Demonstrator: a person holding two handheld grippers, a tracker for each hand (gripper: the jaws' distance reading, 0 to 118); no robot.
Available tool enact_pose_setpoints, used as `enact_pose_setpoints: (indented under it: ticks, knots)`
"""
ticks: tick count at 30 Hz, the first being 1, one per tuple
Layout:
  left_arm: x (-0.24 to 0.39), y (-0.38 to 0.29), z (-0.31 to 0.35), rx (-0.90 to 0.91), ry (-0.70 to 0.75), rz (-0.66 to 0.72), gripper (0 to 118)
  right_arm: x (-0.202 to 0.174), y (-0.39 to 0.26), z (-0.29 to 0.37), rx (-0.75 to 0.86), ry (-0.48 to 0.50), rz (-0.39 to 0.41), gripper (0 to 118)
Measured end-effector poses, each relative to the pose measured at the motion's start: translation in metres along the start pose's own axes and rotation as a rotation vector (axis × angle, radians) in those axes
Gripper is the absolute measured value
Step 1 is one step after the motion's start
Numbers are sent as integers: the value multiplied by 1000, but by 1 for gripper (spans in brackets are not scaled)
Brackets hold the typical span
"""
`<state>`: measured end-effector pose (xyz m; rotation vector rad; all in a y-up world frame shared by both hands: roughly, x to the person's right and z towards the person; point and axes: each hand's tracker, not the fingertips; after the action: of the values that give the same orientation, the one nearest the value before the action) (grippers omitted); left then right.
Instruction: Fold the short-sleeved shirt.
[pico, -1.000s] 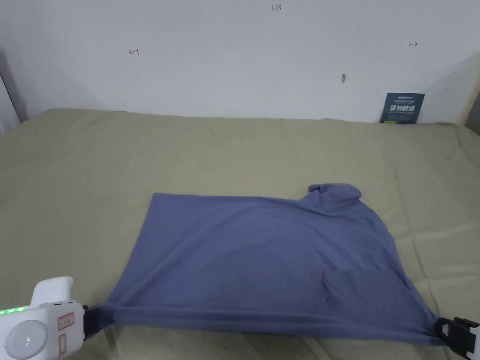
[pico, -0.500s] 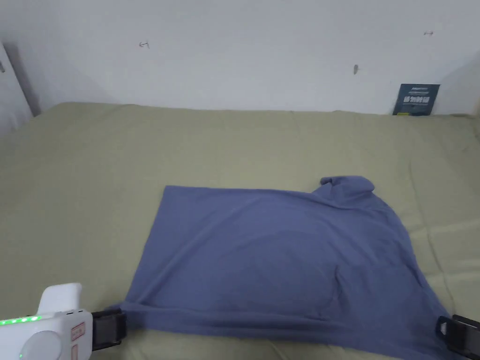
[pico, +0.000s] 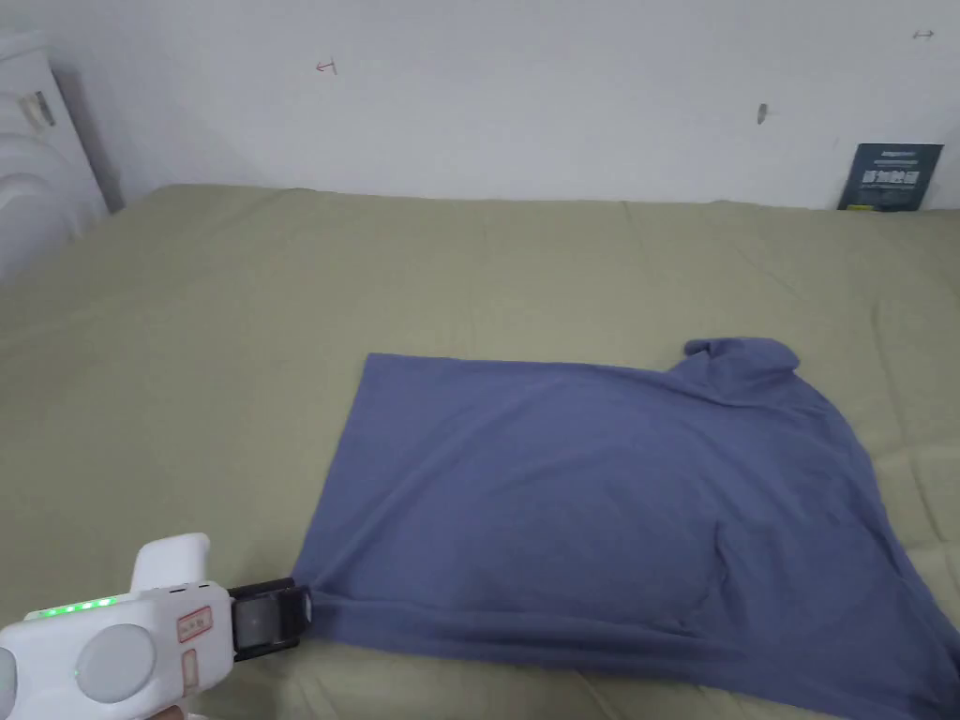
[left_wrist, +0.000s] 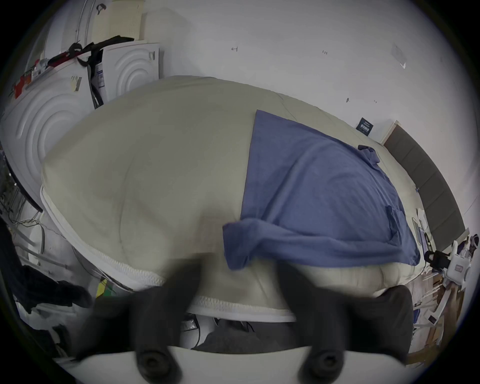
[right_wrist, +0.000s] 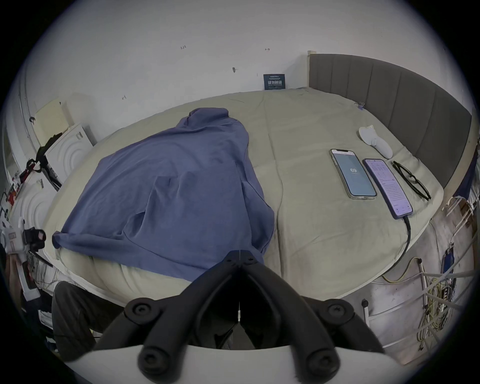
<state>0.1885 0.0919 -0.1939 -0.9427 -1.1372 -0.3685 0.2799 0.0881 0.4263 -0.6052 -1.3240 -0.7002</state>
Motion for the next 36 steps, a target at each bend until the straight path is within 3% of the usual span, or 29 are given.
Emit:
enact_pose_setpoints:
  ticks: [3, 4, 5, 6, 7, 8, 10, 11, 16, 17, 18, 19, 20, 30, 36]
  knots:
    - [11, 2, -14, -16, 32, -37, 115, 5, 2, -6, -6, 1, 10, 0]
    - [14, 1, -16, -22, 50, -45, 108, 8, 6, -7, -9, -1, 17, 0]
    - [15, 1, -18, -32, 37, -49, 68, 10, 7, -9, -14, -5, 21, 0]
    - [14, 0, -15, -27, 27, -40, 10, 12, 8, -10, -16, -3, 23, 0]
    - [19, 0, -8, -25, 15, -30, 0, 14, 9, -10, -11, 0, 26, 1]
    - [21, -2, -3, 15, -4, 24, 0, 16, 9, -9, 4, 10, 35, 27]
    - [24, 3, -1, -38, -34, 33, 0, 20, 11, -11, 23, 37, 46, 113]
    - [21, 3, -8, -22, -19, 25, 0, 24, 14, -17, -3, 54, 54, 118]
    - [22, 4, -12, -22, 14, -19, 0, 17, 5, -37, -73, 30, 113, 117]
    - [22, 5, -13, -19, 23, -19, 0, 13, 4, -38, -79, 31, 114, 112]
    - [22, 5, -15, -30, 18, -17, 0, 14, 4, -40, -88, 30, 110, 99]
    - [26, 4, -13, -32, 24, -20, 0, 14, 3, -41, -93, 26, 97, 70]
    - [27, 3, -12, -31, 28, -17, 0, 21, 5, -49, -97, 19, 94, 7]
    - [28, 18, -1, -8, 1, -25, 0, 25, 27, -27, -23, 56, 48, 4]
    - [31, 50, -3, 29, -8, -48, 0, 5, 71, -12, 40, 52, 75, 4]
